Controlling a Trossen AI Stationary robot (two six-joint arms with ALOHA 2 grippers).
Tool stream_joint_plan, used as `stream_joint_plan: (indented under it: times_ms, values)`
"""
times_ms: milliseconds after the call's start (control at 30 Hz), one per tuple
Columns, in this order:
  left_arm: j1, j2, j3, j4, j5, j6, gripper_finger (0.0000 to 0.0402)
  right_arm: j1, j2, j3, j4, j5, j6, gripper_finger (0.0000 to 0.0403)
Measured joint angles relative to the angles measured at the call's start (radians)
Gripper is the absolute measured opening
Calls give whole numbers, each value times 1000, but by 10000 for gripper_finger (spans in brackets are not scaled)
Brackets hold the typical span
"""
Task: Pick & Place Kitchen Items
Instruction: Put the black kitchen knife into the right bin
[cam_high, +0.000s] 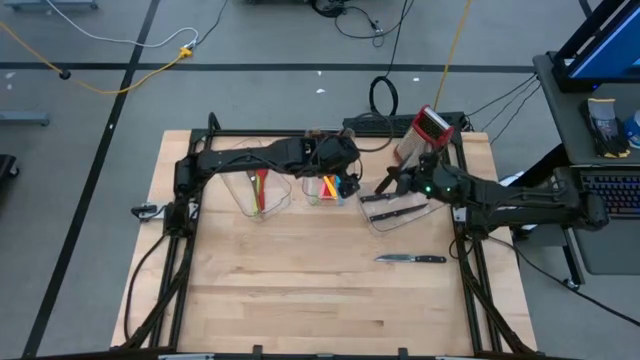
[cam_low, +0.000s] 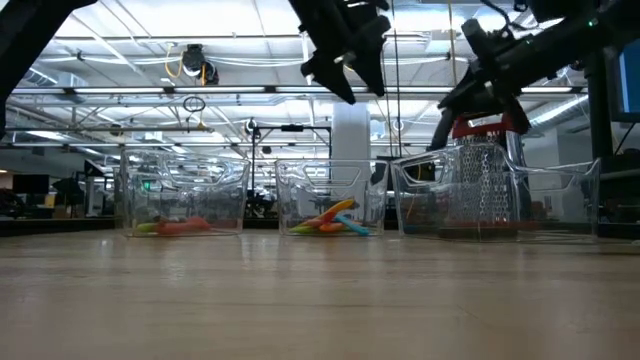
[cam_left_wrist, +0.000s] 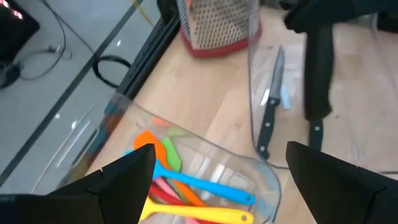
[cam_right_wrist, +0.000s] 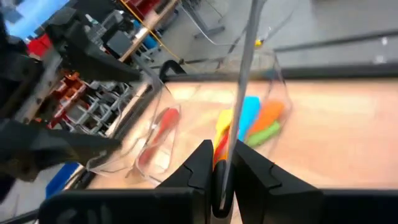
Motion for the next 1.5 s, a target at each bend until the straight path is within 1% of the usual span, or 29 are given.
stream_joint_plan:
  times_ms: [167,233,300,433,567,700,833,900,1033,1167,1267,1333,1400,1500]
  values:
    - [4,0,0,-13,1,-12,365,33,0,-69,-3,1,126,32]
    - [4,0,0,2,16,-5,365,57,1,-100,-3,21,179,32]
    - [10,0,0,30,67,18,365,83,1,-123,8,53,211,32]
    - [33,0,-10,112,202,59,365,136,0,-144,35,114,265,32]
    - [46,-1,-65,173,263,53,365,198,0,-145,19,180,313,32]
    - [48,0,-107,210,267,23,365,259,0,-145,-28,259,377,32]
    - [38,-22,-151,266,266,14,365,294,0,-146,-126,297,475,32]
    - [34,-59,-176,309,266,16,365,305,0,-146,-177,314,527,32]
    - [35,-151,-285,413,265,12,365,306,0,-146,-219,316,592,32]
    - [35,-264,-449,529,263,-1,365,306,14,-146,-218,312,623,32]
    - [34,-356,-581,647,263,-27,365,306,43,-145,-217,308,668,32]
    - [35,-414,-675,697,262,-50,365,306,70,-145,-205,309,693,32]
    - [35,-460,-753,770,261,-70,365,306,83,-146,-203,306,704,32]
    - [37,-531,-843,830,234,-112,365,306,93,-146,-170,308,714,32]
